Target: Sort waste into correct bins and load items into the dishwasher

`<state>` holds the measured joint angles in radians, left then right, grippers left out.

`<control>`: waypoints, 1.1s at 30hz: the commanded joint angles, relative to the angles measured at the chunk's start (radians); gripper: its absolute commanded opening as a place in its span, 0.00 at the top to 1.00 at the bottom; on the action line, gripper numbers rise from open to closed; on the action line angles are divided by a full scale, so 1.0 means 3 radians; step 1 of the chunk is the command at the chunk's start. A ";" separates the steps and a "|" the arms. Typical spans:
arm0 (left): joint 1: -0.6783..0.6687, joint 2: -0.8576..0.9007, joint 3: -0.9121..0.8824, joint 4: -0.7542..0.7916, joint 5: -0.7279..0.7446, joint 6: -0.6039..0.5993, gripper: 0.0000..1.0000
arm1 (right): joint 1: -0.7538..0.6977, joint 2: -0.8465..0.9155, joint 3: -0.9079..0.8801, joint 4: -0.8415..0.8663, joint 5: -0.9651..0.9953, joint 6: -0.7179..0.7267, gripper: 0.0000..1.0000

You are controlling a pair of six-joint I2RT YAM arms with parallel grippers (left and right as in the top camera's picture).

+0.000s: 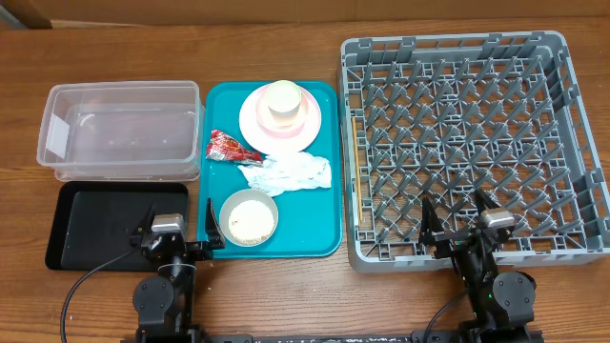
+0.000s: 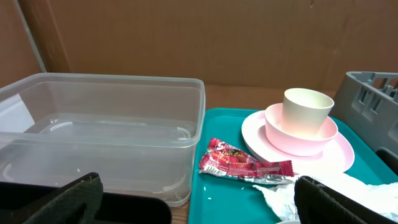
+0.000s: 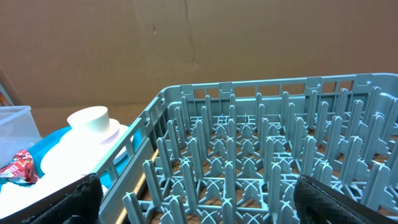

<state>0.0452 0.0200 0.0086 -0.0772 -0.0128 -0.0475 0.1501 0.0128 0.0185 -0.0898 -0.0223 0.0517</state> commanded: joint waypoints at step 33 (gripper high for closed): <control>-0.0017 0.0579 0.1584 -0.0961 0.1255 -0.0559 0.00 | -0.0022 -0.0017 -0.0034 0.0024 -0.0018 -0.0013 0.00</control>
<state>0.0452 0.0814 0.2703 -0.2897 0.2390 -0.1822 0.1501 0.0132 0.0185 -0.0887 -0.0223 0.0521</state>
